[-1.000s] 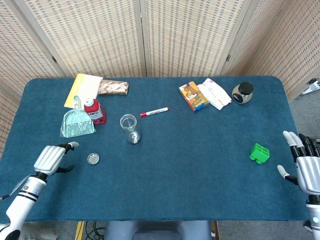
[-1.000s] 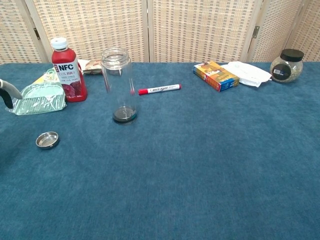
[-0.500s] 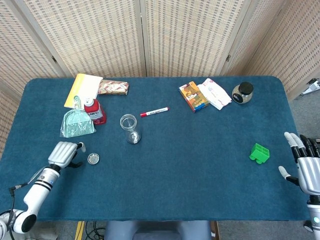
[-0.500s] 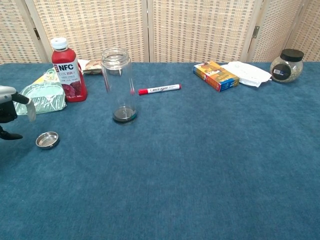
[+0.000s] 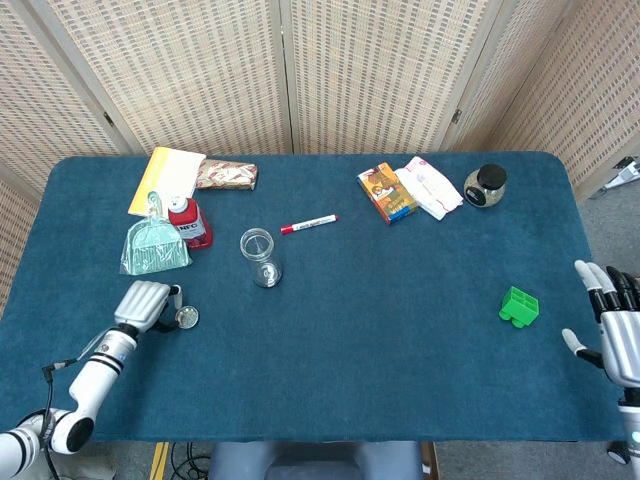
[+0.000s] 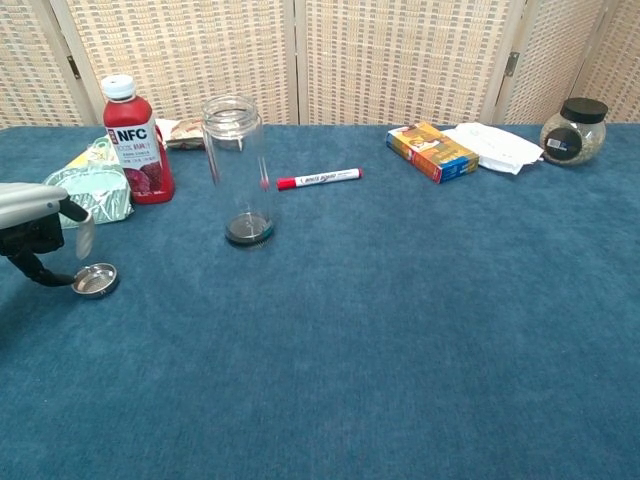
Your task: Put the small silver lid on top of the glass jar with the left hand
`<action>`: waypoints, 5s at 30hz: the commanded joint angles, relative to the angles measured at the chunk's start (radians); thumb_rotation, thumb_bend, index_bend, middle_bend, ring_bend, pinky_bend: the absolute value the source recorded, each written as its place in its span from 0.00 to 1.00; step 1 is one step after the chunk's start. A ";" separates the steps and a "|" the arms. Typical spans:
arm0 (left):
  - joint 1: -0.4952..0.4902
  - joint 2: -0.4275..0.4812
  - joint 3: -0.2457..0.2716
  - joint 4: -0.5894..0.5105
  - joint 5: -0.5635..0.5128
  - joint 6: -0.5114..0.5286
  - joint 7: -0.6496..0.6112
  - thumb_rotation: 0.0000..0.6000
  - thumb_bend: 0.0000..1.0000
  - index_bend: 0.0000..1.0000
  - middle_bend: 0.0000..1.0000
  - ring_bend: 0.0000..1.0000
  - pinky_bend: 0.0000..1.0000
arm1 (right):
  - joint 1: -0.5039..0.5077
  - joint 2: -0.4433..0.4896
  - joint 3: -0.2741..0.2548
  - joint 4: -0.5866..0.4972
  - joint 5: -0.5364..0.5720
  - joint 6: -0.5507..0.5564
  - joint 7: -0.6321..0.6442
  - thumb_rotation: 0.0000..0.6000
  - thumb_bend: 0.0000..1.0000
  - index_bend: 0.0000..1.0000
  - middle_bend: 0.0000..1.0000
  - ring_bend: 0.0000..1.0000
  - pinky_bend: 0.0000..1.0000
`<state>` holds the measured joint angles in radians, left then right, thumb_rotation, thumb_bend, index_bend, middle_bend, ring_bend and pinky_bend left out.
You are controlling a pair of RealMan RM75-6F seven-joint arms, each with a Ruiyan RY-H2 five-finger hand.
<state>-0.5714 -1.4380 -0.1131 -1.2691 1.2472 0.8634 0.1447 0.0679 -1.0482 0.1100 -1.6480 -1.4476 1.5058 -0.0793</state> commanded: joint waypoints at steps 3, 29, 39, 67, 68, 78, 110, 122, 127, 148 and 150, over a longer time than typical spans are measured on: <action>-0.007 -0.011 0.003 0.008 0.001 -0.001 -0.009 1.00 0.26 0.56 0.96 0.90 1.00 | 0.001 0.004 0.004 -0.002 0.005 0.001 0.002 1.00 0.19 0.06 0.10 0.06 0.11; -0.033 -0.048 0.023 0.042 -0.011 -0.020 -0.019 1.00 0.45 0.63 0.97 0.91 1.00 | -0.019 0.007 -0.001 0.002 0.009 0.020 0.021 1.00 0.19 0.06 0.10 0.06 0.11; -0.031 -0.035 0.027 0.027 0.005 -0.003 -0.035 1.00 0.53 0.64 0.97 0.91 1.00 | -0.023 0.006 -0.001 0.004 0.005 0.027 0.027 1.00 0.19 0.06 0.10 0.06 0.11; -0.114 0.203 -0.094 -0.245 0.021 0.001 -0.157 1.00 0.55 0.64 0.97 0.91 1.00 | -0.024 0.006 -0.009 -0.007 0.000 0.015 0.014 1.00 0.19 0.06 0.10 0.06 0.11; -0.119 0.209 -0.100 -0.252 0.016 -0.003 -0.166 1.00 0.55 0.64 0.97 0.91 1.00 | -0.024 0.007 -0.009 -0.008 0.000 0.014 0.013 1.00 0.19 0.06 0.10 0.06 0.11; -0.158 0.247 -0.153 -0.294 -0.004 -0.005 -0.224 1.00 0.55 0.64 0.97 0.91 1.00 | -0.024 0.009 -0.014 -0.011 0.003 0.005 0.007 1.00 0.19 0.06 0.10 0.06 0.11; -0.342 0.181 -0.222 -0.227 -0.108 -0.102 -0.238 1.00 0.55 0.65 0.98 0.92 1.00 | -0.037 0.009 -0.022 -0.002 0.017 -0.001 0.011 1.00 0.19 0.06 0.10 0.06 0.11; -0.386 0.145 -0.213 -0.187 -0.141 -0.124 -0.212 1.00 0.55 0.65 0.98 0.92 1.00 | -0.023 0.005 -0.050 0.008 -0.035 -0.027 0.006 1.00 0.19 0.06 0.10 0.06 0.11; -0.398 0.134 -0.215 -0.170 -0.147 -0.123 -0.213 1.00 0.55 0.65 0.98 0.92 1.00 | -0.022 -0.007 -0.067 0.010 -0.053 -0.036 -0.013 1.00 0.19 0.06 0.10 0.06 0.11; -0.429 0.111 -0.200 -0.112 -0.196 -0.146 -0.191 1.00 0.55 0.64 0.98 0.92 1.00 | -0.024 -0.019 -0.068 0.019 -0.044 -0.038 -0.007 1.00 0.19 0.06 0.10 0.06 0.11; -0.429 0.113 -0.198 -0.115 -0.199 -0.147 -0.187 1.00 0.55 0.63 0.98 0.92 1.00 | -0.024 -0.019 -0.067 0.020 -0.043 -0.037 -0.006 1.00 0.19 0.06 0.10 0.06 0.11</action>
<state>-1.0006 -1.3250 -0.3116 -1.3836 1.0481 0.7161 -0.0427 0.0439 -1.0671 0.0425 -1.6281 -1.4903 1.4682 -0.0851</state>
